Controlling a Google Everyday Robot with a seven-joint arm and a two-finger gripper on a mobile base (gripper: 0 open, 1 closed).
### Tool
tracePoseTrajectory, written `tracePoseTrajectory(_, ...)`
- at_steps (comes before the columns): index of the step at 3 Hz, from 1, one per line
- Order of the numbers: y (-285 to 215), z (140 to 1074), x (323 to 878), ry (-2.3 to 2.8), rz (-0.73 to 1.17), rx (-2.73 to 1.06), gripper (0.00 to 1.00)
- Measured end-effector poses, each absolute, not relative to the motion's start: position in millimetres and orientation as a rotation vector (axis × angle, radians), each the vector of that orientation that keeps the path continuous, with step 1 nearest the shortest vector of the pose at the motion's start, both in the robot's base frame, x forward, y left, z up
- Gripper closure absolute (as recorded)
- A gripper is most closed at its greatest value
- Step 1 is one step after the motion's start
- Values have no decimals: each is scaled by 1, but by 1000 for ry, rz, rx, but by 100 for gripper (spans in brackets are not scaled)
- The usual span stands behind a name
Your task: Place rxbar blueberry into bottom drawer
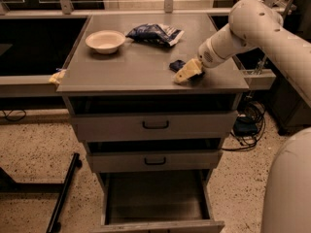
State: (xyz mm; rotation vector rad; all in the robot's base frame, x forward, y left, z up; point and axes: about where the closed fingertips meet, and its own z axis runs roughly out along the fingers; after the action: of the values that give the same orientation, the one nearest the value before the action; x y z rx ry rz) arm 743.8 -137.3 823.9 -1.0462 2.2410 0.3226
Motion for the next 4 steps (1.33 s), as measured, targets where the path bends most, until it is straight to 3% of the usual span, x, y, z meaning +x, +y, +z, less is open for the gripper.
tracePoseTrajectory(1,-137,831,744,2241,323,-1046,90)
tracePoseTrajectory(2,-137,835,744,2241,323,-1046,100)
tracePoseTrajectory(4,-147,855,715,2186,321,-1112,100)
